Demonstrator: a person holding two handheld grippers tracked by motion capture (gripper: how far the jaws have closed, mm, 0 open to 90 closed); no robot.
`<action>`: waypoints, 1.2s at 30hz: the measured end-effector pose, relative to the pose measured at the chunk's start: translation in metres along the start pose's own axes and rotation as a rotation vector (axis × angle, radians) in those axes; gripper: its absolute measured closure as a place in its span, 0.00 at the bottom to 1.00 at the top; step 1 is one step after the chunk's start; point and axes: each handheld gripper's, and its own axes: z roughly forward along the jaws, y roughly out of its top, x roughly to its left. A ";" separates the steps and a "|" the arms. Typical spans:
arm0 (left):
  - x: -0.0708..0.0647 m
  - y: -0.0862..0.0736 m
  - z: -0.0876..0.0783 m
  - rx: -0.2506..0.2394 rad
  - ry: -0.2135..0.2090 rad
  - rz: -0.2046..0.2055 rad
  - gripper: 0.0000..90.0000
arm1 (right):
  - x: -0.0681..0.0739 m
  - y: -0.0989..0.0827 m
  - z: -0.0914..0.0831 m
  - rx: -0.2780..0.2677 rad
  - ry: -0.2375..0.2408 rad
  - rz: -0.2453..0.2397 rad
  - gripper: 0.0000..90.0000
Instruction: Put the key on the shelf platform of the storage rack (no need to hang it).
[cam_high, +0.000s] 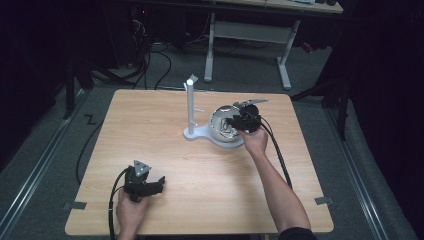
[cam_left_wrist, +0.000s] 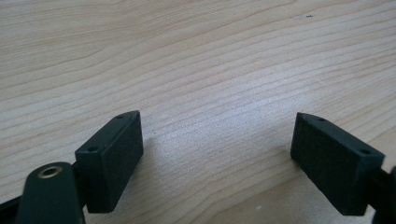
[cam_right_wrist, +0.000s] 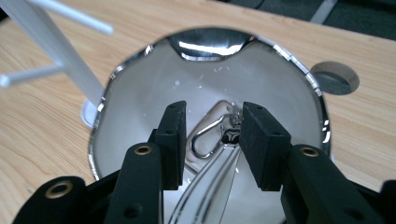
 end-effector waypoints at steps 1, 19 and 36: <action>0.000 0.000 0.000 0.001 -0.001 0.003 0.19 | -0.002 0.000 -0.003 -0.013 0.005 0.004 0.68; 0.000 0.000 0.000 -0.001 0.001 -0.007 0.19 | -0.018 -0.013 -0.043 -0.065 -0.030 0.024 0.61; -0.001 -0.001 0.000 0.003 -0.002 -0.006 0.19 | -0.010 -0.012 -0.073 -0.096 -0.045 -0.022 0.62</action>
